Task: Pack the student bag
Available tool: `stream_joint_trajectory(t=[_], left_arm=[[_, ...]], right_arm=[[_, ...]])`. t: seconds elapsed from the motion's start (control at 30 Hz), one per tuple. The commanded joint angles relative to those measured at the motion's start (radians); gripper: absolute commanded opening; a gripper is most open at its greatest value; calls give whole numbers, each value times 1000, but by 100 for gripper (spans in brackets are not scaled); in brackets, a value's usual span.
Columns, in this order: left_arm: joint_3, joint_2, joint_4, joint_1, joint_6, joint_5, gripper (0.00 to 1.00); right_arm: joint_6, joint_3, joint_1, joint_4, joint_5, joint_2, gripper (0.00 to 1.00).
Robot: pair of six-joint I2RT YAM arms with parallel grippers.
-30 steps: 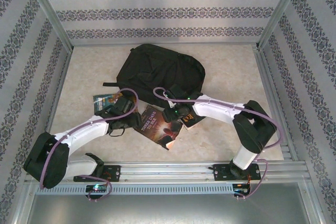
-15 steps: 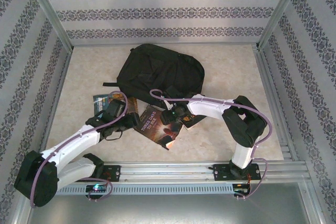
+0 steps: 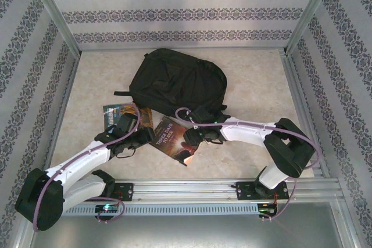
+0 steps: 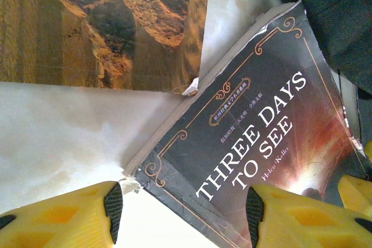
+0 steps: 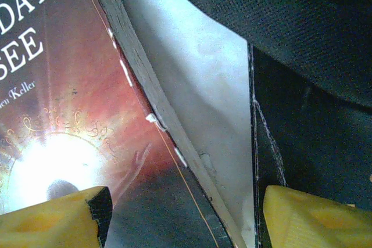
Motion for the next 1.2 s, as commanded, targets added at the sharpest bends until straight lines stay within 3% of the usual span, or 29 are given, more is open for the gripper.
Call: stream_joint_trajectory(t=[0.0, 0.4, 0.73, 1.17], left_arm=[[23, 9, 49, 7, 5, 26, 60], [-21, -6, 2, 6, -83, 49, 65], [-110, 40, 139, -25, -166, 95, 64], [-91, 293, 401, -79, -196, 134, 58]], right_arm=[[36, -35, 19, 46, -52, 1, 70], [-17, 17, 129, -1, -212, 6, 66], [-27, 147, 110, -122, -81, 142, 65], [-49, 233, 92, -176, -245, 229, 50]])
